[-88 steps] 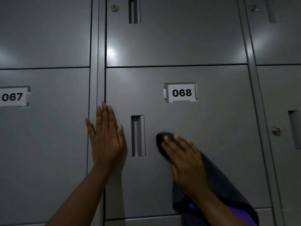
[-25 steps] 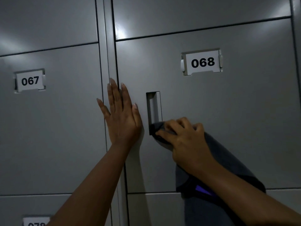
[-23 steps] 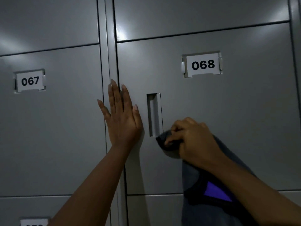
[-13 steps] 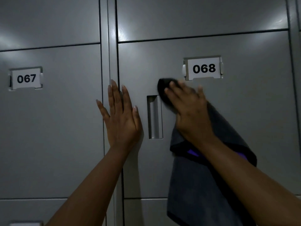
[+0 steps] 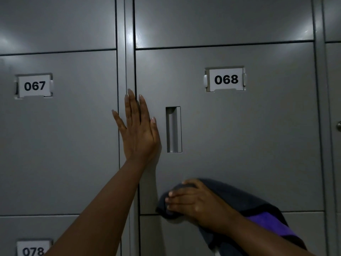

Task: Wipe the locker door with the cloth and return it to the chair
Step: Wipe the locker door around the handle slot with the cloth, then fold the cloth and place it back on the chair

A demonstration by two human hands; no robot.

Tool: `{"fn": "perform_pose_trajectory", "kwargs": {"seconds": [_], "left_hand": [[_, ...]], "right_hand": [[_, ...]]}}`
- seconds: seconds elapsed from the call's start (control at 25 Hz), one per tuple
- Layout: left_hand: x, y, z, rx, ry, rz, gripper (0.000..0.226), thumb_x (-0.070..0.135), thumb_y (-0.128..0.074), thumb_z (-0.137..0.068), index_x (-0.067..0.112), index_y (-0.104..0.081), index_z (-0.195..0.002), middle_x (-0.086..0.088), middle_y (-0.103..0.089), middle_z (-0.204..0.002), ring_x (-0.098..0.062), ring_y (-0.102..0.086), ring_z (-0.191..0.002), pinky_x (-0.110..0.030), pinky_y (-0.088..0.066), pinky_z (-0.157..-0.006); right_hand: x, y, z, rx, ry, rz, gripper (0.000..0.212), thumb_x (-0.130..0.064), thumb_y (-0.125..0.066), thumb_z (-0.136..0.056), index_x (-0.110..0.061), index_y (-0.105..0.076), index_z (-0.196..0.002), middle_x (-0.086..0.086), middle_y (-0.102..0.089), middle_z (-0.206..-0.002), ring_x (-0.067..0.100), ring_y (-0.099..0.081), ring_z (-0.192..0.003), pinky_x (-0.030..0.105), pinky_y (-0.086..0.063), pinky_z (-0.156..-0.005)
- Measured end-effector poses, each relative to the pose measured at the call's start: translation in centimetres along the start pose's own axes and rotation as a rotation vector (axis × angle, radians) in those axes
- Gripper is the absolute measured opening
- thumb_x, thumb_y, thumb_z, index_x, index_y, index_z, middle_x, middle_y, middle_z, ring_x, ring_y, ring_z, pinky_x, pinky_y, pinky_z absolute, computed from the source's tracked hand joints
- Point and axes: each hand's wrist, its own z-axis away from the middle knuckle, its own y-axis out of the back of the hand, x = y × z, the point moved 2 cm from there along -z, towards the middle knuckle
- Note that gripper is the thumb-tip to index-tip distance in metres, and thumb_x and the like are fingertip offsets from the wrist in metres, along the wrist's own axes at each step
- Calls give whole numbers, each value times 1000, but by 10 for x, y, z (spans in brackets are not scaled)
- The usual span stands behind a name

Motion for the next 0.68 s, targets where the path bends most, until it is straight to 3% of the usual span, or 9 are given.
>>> {"fn": "perform_pose_trajectory", "kwargs": {"seconds": [0.08,0.16,0.28,0.36,0.44,0.52,0.6,0.68], "left_hand": [[0,0,0,-7,-1,21,60,31,-23,-96,4,-4,-146,-22,0,-155,-27,6,-143,-48,16,-111],[-2,1,-1,-25,-10,93,63,33,-24,-95,0,-3,-145,-26,1,-153,-29,7,-142,-45,17,-111],[2,12,-1,-46,-16,268,68,36,-25,-93,-4,-2,-143,-30,4,-151,-27,12,-141,-40,17,-112],[19,28,7,-115,-43,498,69,38,-27,-92,2,0,-144,-22,3,-154,-21,8,-142,-40,8,-116],[42,51,24,-296,14,873,69,44,-32,-88,17,-6,-146,-9,-15,-155,-13,-14,-142,-37,-15,-117],[57,72,47,-559,155,1175,70,50,-47,-79,34,-18,-141,4,-44,-139,1,-43,-125,-19,-40,-101],[61,85,70,-874,225,1213,70,47,-62,-71,49,-26,-130,20,-50,-119,14,-52,-103,-8,-47,-82],[63,92,90,-1098,248,1227,68,31,-69,-77,44,-30,-131,18,-55,-109,11,-59,-92,-12,-51,-75]], "right_hand": [[-7,9,2,-6,-95,-147,35,-15,-37,-89,-11,-71,-90,6,-74,-98,13,-60,-94,18,-30,-91],[-8,27,6,162,-221,-365,40,-7,-38,-64,-17,-72,-83,-6,-75,-86,9,-64,-83,12,-39,-82],[1,62,18,482,-480,-742,45,5,-39,-65,-20,-72,-83,-30,-69,-76,-11,-63,-81,4,-43,-79],[9,88,19,598,-638,-897,49,21,-37,-75,-14,-63,-98,-31,-68,-69,-14,-61,-75,2,-44,-73],[13,111,17,606,-673,-983,55,28,-33,-78,-15,-56,-104,-22,-71,-71,-10,-62,-68,6,-48,-64],[11,133,14,619,-671,-1004,54,28,-33,-80,-14,-49,-111,-15,-69,-78,-9,-62,-65,7,-48,-58],[12,151,13,664,-671,-1000,53,25,-36,-81,-12,-46,-117,-18,-69,-73,-9,-62,-65,8,-48,-59],[13,167,11,664,-669,-970,55,21,-44,-78,-16,-48,-118,-22,-69,-69,-9,-62,-68,8,-48,-62]]}}
